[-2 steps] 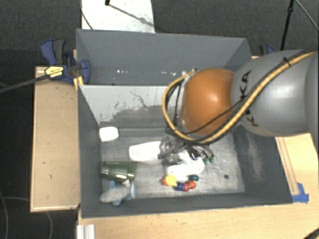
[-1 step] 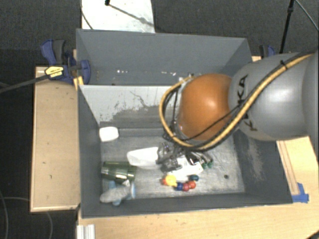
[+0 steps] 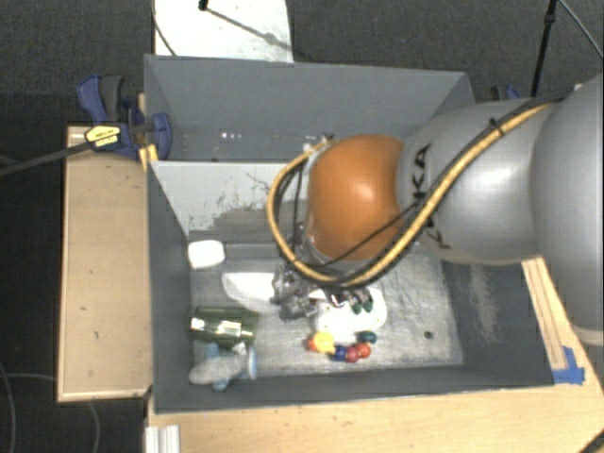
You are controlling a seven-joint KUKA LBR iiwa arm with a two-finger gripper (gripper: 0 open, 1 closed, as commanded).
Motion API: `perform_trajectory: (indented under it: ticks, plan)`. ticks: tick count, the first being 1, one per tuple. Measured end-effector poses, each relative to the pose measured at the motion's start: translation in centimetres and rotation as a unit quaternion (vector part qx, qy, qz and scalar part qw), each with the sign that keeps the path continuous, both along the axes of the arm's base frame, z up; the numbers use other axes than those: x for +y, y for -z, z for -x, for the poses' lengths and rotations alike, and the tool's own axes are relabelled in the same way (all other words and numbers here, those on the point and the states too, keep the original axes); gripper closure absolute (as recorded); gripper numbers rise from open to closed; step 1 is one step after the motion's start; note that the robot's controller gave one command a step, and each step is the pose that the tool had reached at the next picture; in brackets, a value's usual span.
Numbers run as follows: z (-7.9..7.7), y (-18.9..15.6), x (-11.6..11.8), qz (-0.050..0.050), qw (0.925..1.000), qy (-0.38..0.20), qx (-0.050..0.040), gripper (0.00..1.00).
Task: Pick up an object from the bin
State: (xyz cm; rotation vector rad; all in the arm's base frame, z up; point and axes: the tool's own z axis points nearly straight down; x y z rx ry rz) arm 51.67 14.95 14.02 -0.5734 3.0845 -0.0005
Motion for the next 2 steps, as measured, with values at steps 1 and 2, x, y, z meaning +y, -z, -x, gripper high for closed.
perform_trajectory:
  ticks: [1,2]
  plan:
    - [-0.3,0.4,1.4,-0.002,1.0000,-0.006,0.0000,1.00]
    - [0.9,1.1,2.5,0.000,0.9998,-0.019,-0.0009,1.00]
